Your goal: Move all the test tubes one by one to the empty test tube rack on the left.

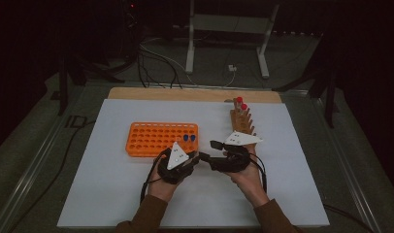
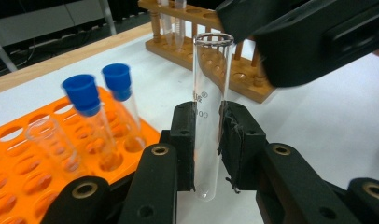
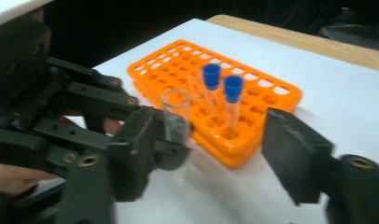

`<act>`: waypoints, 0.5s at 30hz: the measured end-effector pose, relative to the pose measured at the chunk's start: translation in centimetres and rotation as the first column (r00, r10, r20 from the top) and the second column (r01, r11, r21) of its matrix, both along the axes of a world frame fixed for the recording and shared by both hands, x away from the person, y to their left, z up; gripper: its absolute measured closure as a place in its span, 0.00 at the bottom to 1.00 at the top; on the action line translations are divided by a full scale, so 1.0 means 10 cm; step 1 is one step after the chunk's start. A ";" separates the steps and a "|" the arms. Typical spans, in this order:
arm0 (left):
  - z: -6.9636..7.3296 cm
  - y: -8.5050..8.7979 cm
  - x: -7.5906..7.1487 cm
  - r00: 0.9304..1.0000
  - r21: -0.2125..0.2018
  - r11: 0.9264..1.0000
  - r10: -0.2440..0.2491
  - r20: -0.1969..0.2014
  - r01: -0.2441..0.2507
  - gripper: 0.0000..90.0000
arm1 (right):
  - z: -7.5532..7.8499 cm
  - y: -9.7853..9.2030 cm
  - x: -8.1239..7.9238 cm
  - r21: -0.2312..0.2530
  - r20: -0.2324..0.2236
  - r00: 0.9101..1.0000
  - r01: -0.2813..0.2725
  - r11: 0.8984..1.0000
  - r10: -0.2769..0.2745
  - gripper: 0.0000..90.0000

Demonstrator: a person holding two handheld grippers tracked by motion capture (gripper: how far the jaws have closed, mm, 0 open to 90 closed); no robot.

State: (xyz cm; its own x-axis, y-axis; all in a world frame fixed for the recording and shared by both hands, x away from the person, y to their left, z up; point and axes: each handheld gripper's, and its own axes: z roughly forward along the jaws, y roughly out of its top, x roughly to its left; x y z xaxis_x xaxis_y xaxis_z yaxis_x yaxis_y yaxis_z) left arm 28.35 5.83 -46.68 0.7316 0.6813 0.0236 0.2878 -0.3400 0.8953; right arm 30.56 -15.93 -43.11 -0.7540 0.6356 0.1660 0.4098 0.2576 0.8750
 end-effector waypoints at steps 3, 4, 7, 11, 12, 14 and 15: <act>0.00 0.04 0.00 1.000 -0.008 1.000 0.009 -0.002 -0.009 0.84 | 0.00 -0.03 0.00 -0.009 0.015 1.000 0.024 1.000 -0.024 0.27; 0.00 0.06 0.01 1.000 -0.010 1.000 0.014 -0.002 -0.014 0.84 | -0.01 -0.04 0.00 -0.014 0.020 0.999 0.032 0.999 -0.032 0.24; 0.01 0.09 0.01 1.000 -0.014 1.000 0.023 0.000 -0.023 0.84 | -0.01 -0.07 -0.01 -0.029 0.034 0.998 0.059 0.998 -0.058 0.17; 0.02 0.14 0.02 0.999 -0.014 0.999 0.036 0.005 -0.036 0.84 | -0.04 -0.11 0.00 -0.041 0.042 0.996 0.084 0.996 -0.082 0.11; 0.03 0.16 0.02 0.999 -0.018 0.999 0.041 0.006 -0.041 0.84 | -0.04 -0.13 0.00 -0.045 0.047 0.995 0.092 0.995 -0.090 0.09; 0.04 0.20 0.02 0.999 -0.019 0.999 0.051 0.008 -0.050 0.84 | -0.05 -0.16 0.01 -0.048 0.047 0.994 0.099 0.994 -0.097 0.04; 0.05 0.22 0.03 0.998 -0.021 0.998 0.054 0.010 -0.054 0.84 | -0.06 -0.18 0.01 -0.049 0.049 0.993 0.108 0.993 -0.106 0.04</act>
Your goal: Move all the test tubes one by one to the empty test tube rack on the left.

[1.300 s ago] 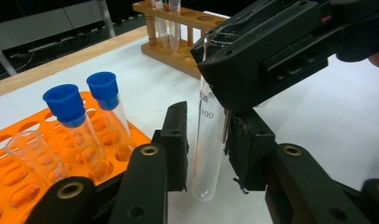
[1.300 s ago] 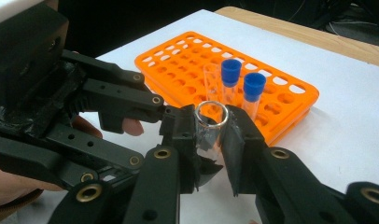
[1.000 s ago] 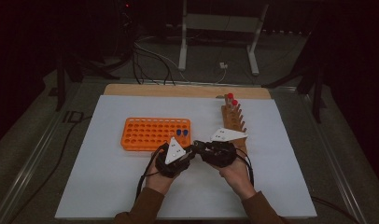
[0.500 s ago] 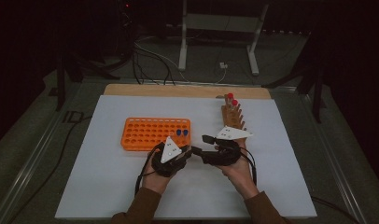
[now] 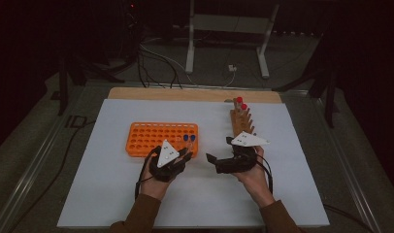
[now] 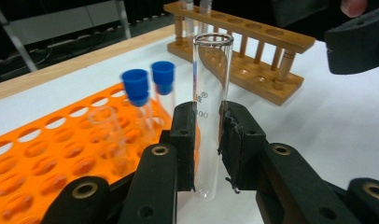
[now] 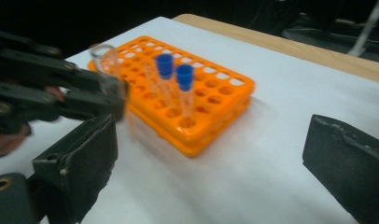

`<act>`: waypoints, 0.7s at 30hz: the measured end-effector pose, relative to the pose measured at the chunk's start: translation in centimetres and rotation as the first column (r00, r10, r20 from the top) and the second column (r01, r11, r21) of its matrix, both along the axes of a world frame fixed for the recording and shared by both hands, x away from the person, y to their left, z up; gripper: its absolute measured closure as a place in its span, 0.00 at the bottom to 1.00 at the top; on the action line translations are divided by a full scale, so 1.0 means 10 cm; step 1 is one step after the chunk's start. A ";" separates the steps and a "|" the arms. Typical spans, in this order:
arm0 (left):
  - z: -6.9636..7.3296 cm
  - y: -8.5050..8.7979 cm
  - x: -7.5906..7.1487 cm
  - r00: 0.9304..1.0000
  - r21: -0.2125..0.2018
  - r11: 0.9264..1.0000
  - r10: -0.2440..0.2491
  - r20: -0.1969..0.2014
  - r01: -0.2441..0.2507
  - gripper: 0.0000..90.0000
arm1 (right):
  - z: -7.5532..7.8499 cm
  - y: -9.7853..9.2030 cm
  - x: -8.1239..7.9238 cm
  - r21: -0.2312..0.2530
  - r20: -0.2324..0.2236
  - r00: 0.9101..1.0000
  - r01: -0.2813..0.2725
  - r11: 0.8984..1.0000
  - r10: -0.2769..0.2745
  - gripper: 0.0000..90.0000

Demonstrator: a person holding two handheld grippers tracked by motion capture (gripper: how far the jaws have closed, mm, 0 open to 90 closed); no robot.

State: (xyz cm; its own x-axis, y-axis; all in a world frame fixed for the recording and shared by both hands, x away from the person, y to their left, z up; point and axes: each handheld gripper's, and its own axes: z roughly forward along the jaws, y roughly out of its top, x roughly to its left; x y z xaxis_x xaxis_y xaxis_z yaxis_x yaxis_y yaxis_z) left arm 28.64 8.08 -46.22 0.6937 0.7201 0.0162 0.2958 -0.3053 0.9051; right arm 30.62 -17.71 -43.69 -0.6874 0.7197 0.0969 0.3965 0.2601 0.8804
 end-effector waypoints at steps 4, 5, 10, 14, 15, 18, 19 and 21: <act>0.03 0.07 0.01 1.000 -0.008 1.000 0.018 0.004 -0.018 0.84 | -0.02 -0.07 0.01 -0.001 0.005 1.000 0.020 1.000 -0.020 0.00; 0.03 0.09 0.02 1.000 -0.007 1.000 0.022 0.006 -0.022 0.84 | -0.02 -0.08 0.01 -0.008 0.010 1.000 0.029 1.000 -0.029 0.00; 0.05 0.16 0.04 0.999 -0.014 0.999 0.041 0.010 -0.041 0.84 | -0.04 -0.15 0.02 -0.012 0.011 0.999 0.041 0.999 -0.041 0.00; 0.05 0.22 0.07 0.998 -0.017 0.998 0.064 0.011 -0.064 0.84 | -0.04 -0.19 0.01 -0.010 0.017 0.999 0.042 0.999 -0.042 0.00; 0.06 0.24 0.08 0.997 -0.019 0.997 0.072 0.013 -0.072 0.84 | -0.04 -0.20 0.01 -0.010 0.017 0.999 0.043 0.999 -0.043 0.00; 0.06 0.28 0.09 0.996 -0.016 0.996 0.087 0.018 -0.087 0.84 | -0.04 -0.23 0.00 -0.009 0.021 0.999 0.048 0.999 -0.048 0.00; 0.06 0.30 0.10 0.995 -0.019 0.996 0.093 0.020 -0.093 0.84 | -0.04 -0.24 0.00 -0.008 0.020 0.999 0.050 0.999 -0.050 0.00; 0.06 0.33 0.12 0.994 -0.019 0.994 0.107 0.022 -0.107 0.84 | -0.04 -0.25 0.00 -0.005 0.020 0.998 0.053 0.999 -0.053 0.00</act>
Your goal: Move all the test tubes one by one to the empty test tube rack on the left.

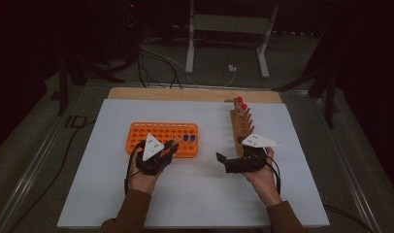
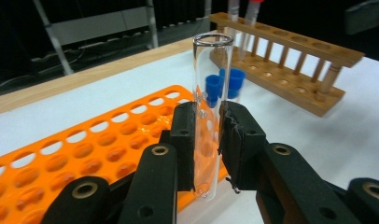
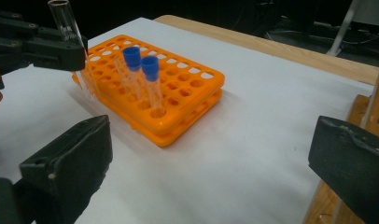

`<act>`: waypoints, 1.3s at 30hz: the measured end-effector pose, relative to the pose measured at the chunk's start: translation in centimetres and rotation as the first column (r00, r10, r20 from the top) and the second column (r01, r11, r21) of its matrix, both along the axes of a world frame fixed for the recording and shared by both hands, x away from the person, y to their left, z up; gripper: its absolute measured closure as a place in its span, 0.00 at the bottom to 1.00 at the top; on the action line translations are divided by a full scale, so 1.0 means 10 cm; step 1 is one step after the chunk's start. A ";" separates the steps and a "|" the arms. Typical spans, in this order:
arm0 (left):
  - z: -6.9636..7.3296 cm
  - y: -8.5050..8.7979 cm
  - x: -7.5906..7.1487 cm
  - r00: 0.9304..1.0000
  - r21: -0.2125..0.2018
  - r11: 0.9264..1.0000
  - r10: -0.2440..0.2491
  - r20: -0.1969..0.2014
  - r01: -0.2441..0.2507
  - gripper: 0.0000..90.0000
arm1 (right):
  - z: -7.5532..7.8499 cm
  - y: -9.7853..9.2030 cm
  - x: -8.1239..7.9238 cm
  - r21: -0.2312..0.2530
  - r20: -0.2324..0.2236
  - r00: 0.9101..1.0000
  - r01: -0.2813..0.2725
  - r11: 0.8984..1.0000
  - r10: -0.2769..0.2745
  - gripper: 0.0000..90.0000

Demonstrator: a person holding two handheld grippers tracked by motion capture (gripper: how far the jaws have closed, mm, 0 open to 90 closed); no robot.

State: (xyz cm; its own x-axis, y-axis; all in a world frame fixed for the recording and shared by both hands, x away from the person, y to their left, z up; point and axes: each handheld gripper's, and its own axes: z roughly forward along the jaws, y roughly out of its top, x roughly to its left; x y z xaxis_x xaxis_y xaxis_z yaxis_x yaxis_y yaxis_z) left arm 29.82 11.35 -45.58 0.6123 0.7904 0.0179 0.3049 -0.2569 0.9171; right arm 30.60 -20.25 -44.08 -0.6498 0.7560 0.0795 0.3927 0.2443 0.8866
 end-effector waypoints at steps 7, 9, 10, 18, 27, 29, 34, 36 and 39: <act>-0.01 0.08 0.08 0.999 -0.008 0.999 0.044 0.006 -0.044 0.84 | 0.01 -0.04 0.00 0.005 0.004 1.000 0.007 1.000 -0.007 0.00; -0.03 0.09 0.10 0.999 -0.006 0.999 0.052 0.005 -0.052 0.84 | 0.01 -0.05 0.00 0.007 0.003 1.000 0.007 1.000 -0.007 0.00; -0.04 0.09 0.12 0.998 -0.006 0.998 0.057 0.004 -0.057 0.84 | 0.01 -0.05 0.00 0.007 0.005 1.000 0.007 1.000 -0.008 0.00; -0.10 0.05 0.21 0.997 -0.009 0.997 0.076 -0.001 -0.076 0.84 | 0.01 -0.06 0.00 0.015 0.003 1.000 0.008 1.000 -0.008 0.00; -0.17 0.01 0.27 0.996 0.001 0.996 0.085 -0.015 -0.085 0.84 | 0.02 -0.07 0.00 0.016 0.003 1.000 0.010 1.000 -0.010 0.00; -0.18 0.01 0.28 0.996 0.007 0.997 0.083 -0.020 -0.083 0.84 | 0.02 -0.07 0.00 0.016 0.002 1.000 0.009 1.000 -0.009 0.00; -0.23 -0.01 0.28 0.996 0.027 0.997 0.078 -0.034 -0.077 0.84 | 0.02 -0.07 0.00 0.017 0.001 1.000 0.008 1.000 -0.008 0.00; -0.26 0.00 0.28 0.996 0.033 0.997 0.078 -0.045 -0.077 0.84 | 0.02 -0.07 0.00 0.016 0.001 1.000 0.007 1.000 -0.007 0.00; -0.31 0.01 0.29 0.995 0.038 0.997 0.077 -0.065 -0.074 0.84 | 0.01 -0.07 0.00 0.013 0.002 1.000 0.006 1.000 -0.006 0.00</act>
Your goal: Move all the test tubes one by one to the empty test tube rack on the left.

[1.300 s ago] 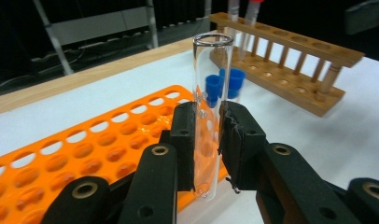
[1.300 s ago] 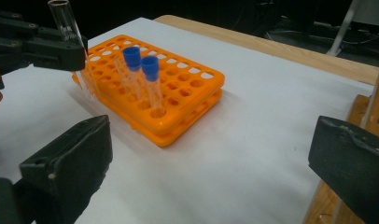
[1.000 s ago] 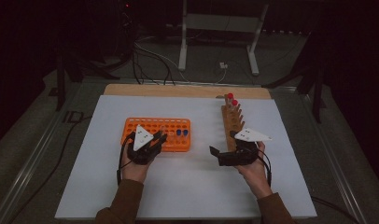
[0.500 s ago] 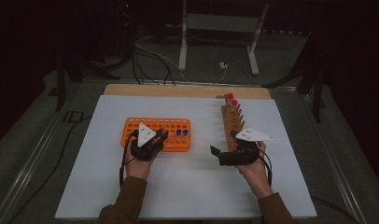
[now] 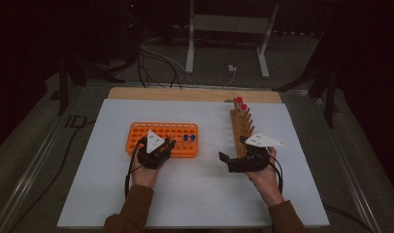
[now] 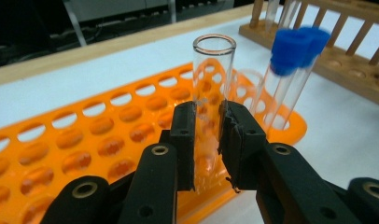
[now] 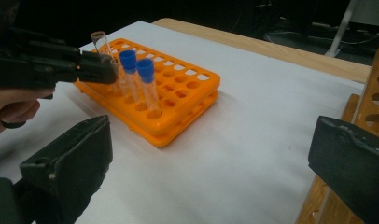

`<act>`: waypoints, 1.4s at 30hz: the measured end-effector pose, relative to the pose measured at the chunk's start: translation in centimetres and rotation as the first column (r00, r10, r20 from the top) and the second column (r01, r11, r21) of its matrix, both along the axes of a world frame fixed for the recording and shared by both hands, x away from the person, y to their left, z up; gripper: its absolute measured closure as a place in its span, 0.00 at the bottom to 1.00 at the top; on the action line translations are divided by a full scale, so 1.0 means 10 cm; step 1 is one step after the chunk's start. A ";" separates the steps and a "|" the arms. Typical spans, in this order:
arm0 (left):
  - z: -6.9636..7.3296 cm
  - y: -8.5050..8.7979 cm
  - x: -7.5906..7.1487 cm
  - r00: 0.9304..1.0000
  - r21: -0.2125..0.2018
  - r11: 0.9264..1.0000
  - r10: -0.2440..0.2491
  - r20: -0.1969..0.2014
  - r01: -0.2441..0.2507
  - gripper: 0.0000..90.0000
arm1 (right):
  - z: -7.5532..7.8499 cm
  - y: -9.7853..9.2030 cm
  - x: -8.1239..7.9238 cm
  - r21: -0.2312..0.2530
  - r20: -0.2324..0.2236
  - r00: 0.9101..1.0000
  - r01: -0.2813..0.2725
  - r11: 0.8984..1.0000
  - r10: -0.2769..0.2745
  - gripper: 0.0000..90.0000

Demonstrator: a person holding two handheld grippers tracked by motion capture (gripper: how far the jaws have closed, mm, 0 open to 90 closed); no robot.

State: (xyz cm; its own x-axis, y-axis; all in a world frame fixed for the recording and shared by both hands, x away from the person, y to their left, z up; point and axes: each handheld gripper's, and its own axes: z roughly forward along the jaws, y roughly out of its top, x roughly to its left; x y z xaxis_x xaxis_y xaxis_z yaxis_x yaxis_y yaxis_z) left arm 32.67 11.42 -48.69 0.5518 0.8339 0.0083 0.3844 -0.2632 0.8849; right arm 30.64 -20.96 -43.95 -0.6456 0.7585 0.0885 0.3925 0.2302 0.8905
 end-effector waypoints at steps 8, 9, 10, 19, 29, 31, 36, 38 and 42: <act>-0.05 0.00 0.01 1.000 0.025 1.000 0.000 -0.029 0.001 0.84 | -0.01 0.01 0.00 -0.003 -0.004 1.000 -0.004 1.000 0.004 0.00; -0.05 0.00 0.01 1.000 0.029 1.000 -0.003 -0.030 0.003 0.84 | -0.01 0.01 0.00 -0.004 -0.004 1.000 -0.005 1.000 0.005 0.00; -0.06 -0.01 0.01 1.000 0.031 1.000 -0.004 -0.030 0.005 0.84 | -0.01 0.01 0.00 -0.005 -0.004 1.000 -0.006 1.000 0.006 0.00; -0.07 0.00 0.02 0.999 0.042 0.999 -0.006 -0.046 0.008 0.85 | -0.01 0.02 0.00 -0.005 -0.003 1.000 -0.008 1.000 0.008 0.00; -0.08 -0.03 0.02 0.998 0.083 0.996 -0.017 -0.063 0.023 0.85 | -0.02 0.03 0.00 -0.008 -0.005 1.000 -0.012 1.000 0.012 0.00; -0.08 -0.03 0.03 0.998 0.077 0.997 -0.017 -0.066 0.022 0.85 | -0.02 0.04 0.00 -0.008 -0.008 1.000 -0.012 1.000 0.012 0.00; -0.07 -0.02 0.03 0.997 0.078 0.997 -0.022 -0.071 0.027 0.84 | -0.02 0.04 0.00 -0.010 -0.008 1.000 -0.014 1.000 0.013 0.00; -0.08 -0.02 0.04 0.997 0.066 0.998 -0.017 -0.077 0.022 0.83 | -0.02 0.04 0.00 -0.010 -0.008 1.000 -0.013 1.000 0.013 0.00; -0.08 0.03 0.04 0.996 0.037 0.999 0.000 -0.089 0.003 0.67 | -0.02 0.03 0.00 -0.008 -0.008 1.000 -0.013 1.000 0.013 0.00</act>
